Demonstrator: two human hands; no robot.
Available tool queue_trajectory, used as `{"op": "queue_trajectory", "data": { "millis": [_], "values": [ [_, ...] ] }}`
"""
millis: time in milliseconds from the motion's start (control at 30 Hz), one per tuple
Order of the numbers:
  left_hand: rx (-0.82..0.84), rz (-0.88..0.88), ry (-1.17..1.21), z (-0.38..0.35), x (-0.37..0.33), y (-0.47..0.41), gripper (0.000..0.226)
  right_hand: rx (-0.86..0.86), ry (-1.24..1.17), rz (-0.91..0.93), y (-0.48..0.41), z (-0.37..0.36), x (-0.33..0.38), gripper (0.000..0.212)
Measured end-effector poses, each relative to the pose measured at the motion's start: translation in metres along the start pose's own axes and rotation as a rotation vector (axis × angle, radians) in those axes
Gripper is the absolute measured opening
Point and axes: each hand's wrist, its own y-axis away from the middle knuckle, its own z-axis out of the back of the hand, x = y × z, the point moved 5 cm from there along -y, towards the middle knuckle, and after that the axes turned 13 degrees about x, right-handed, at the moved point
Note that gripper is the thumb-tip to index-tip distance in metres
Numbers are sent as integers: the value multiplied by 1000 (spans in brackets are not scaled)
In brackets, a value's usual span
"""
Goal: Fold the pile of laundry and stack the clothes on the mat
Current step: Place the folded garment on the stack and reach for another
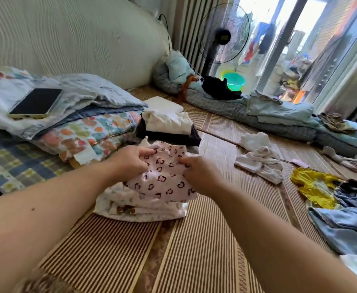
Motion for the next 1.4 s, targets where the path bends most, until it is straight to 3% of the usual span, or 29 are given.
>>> {"op": "queue_trajectory", "data": {
  "millis": [100, 233, 367, 500, 767, 967, 1200, 1400],
  "values": [
    [2, 83, -200, 13, 31, -28, 64, 11, 257, 37, -47, -26, 12, 41],
    [157, 259, -522, -2, 85, -56, 62, 114, 443, -52, -85, -73, 0, 50],
    [193, 344, -614, -17, 112, -62, 62, 159, 471, -118, -102, -91, -16, 54],
    [98, 344, -555, -13, 93, -48, 84, 106, 355, -108, -90, -77, -20, 69],
    [9, 58, -635, -68, 2, -18, 74, -104, 234, 1, 29, -40, -42, 64],
    [207, -243, -747, -189, -107, 12, 70, -117, 230, -232, 163, -13, -138, 57],
    [403, -515, -822, -343, -228, 47, 66, -295, 33, -459, 308, 22, -248, 51],
    [520, -656, -894, -456, -288, 49, 65, -419, -75, -606, 384, 31, -330, 49]
  ]
}}
